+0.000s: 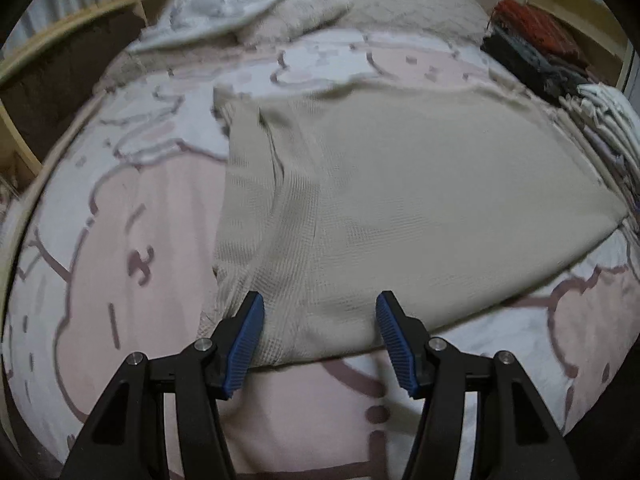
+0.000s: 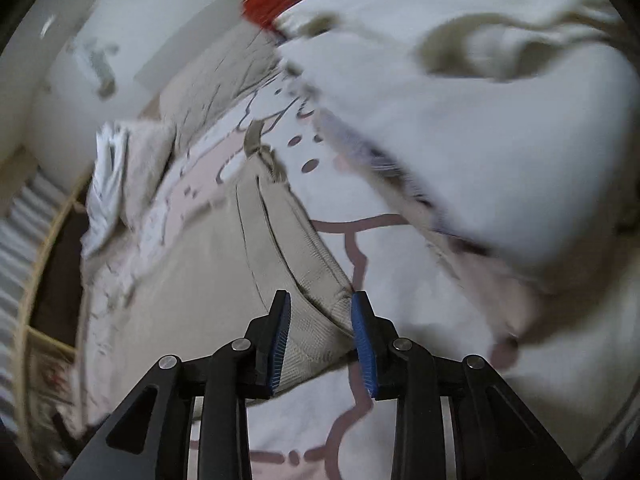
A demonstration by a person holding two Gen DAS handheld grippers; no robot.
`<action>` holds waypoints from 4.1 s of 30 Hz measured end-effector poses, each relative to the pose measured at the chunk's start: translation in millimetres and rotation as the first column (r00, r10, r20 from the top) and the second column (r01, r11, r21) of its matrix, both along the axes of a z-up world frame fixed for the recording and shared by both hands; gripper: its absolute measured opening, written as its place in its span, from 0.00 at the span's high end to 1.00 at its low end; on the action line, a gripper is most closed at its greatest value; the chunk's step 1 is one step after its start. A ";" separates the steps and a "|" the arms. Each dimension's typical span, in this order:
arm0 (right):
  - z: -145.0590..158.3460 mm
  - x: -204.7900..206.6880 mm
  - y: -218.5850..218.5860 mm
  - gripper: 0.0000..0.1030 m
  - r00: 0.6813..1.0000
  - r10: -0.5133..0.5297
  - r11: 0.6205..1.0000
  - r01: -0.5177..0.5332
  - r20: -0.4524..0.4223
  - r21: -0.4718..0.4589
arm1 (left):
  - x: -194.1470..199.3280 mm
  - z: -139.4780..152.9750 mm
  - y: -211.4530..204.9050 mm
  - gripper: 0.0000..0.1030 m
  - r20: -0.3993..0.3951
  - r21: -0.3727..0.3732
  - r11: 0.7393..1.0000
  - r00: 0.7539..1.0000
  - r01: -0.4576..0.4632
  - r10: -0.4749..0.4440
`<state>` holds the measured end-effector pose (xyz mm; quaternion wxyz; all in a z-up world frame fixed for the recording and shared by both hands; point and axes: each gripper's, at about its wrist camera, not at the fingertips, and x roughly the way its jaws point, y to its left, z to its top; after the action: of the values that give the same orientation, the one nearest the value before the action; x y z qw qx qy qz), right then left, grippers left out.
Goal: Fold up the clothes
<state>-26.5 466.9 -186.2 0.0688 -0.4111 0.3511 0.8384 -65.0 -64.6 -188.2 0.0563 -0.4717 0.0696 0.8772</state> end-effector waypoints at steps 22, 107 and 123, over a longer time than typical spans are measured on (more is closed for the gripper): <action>-27.6 -13.6 -10.2 0.86 0.998 0.052 0.943 -0.058 -0.029 -0.327 | 61.5 12.6 308.3 0.43 -0.265 -0.260 0.712 0.661 0.652 -0.702; -17.9 -303.4 -515.3 0.84 0.475 0.823 0.470 -0.878 0.313 0.095 | 32.2 6.4 -17.4 0.92 -0.076 0.450 0.855 0.942 -0.259 0.326; 52.5 -281.5 -430.8 0.68 0.602 0.796 0.588 -0.795 0.069 0.152 | 43.4 2.6 -54.1 0.77 0.026 0.535 0.757 0.903 -0.376 0.430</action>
<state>-307.9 36.0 -133.6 -0.2795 -0.5146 0.0592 0.8084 -21.6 -118.7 -185.6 -0.0100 -0.3976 -0.2744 0.8755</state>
